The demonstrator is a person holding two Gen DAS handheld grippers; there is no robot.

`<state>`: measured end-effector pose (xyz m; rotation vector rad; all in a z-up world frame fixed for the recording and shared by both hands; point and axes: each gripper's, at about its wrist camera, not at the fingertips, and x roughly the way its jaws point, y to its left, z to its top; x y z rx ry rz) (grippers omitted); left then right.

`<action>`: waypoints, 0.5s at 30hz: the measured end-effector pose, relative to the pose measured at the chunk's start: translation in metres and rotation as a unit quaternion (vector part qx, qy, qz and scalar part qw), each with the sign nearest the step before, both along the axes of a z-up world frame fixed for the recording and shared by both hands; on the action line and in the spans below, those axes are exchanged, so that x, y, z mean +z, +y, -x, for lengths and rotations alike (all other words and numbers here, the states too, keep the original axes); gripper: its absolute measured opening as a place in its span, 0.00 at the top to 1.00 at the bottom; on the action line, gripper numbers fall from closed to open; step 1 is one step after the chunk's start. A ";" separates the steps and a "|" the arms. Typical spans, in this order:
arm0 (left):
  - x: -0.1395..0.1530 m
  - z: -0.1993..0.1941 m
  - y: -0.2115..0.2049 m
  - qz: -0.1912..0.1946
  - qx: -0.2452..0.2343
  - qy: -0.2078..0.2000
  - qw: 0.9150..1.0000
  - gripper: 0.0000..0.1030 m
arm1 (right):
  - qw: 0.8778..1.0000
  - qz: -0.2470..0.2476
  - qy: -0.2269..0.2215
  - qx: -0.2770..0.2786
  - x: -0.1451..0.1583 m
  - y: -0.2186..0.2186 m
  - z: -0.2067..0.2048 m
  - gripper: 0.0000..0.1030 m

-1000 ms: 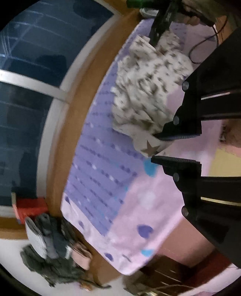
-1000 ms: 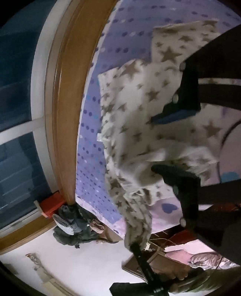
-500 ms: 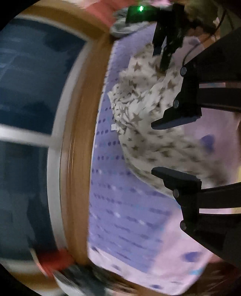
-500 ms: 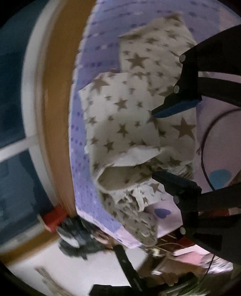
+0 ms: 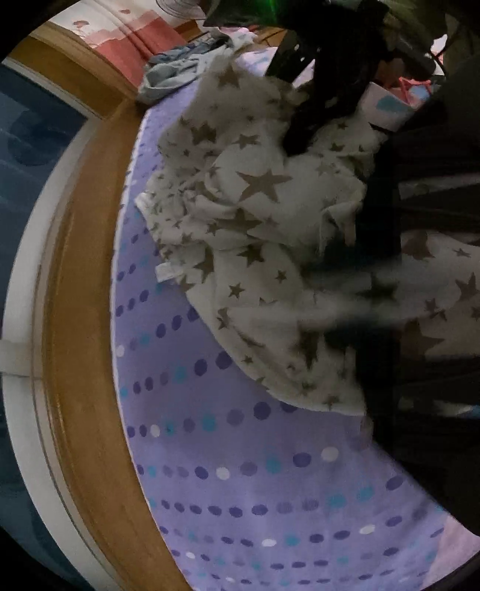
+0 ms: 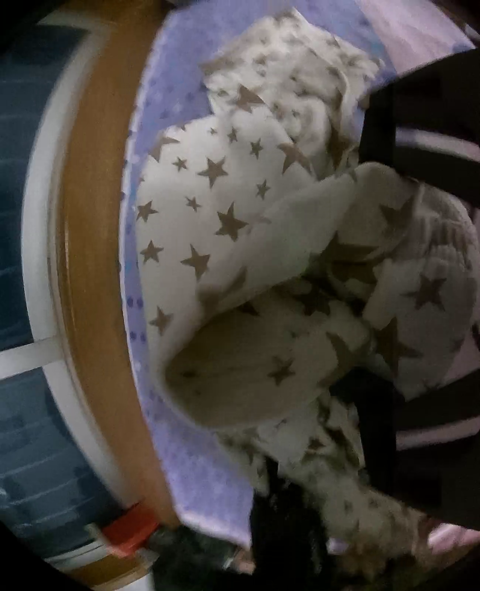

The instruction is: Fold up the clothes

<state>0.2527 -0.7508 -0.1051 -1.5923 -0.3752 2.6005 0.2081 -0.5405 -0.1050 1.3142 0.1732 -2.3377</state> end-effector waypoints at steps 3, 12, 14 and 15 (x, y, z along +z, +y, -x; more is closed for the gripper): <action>0.028 -0.028 -0.020 0.007 0.047 0.033 0.998 0.93 | 0.999 0.038 -0.006 -0.015 0.012 0.011 0.005 0.82; 0.099 -0.114 -0.073 0.057 0.194 0.094 0.975 0.93 | 0.984 0.075 0.162 -0.014 0.125 0.048 -0.009 0.84; 0.107 -0.132 -0.081 0.060 0.223 0.100 0.968 0.93 | 0.979 0.081 0.188 -0.020 0.145 0.058 -0.008 0.84; 0.107 -0.137 -0.082 0.061 0.233 0.100 0.965 0.93 | 0.976 0.083 0.200 -0.022 0.154 0.063 -0.007 0.84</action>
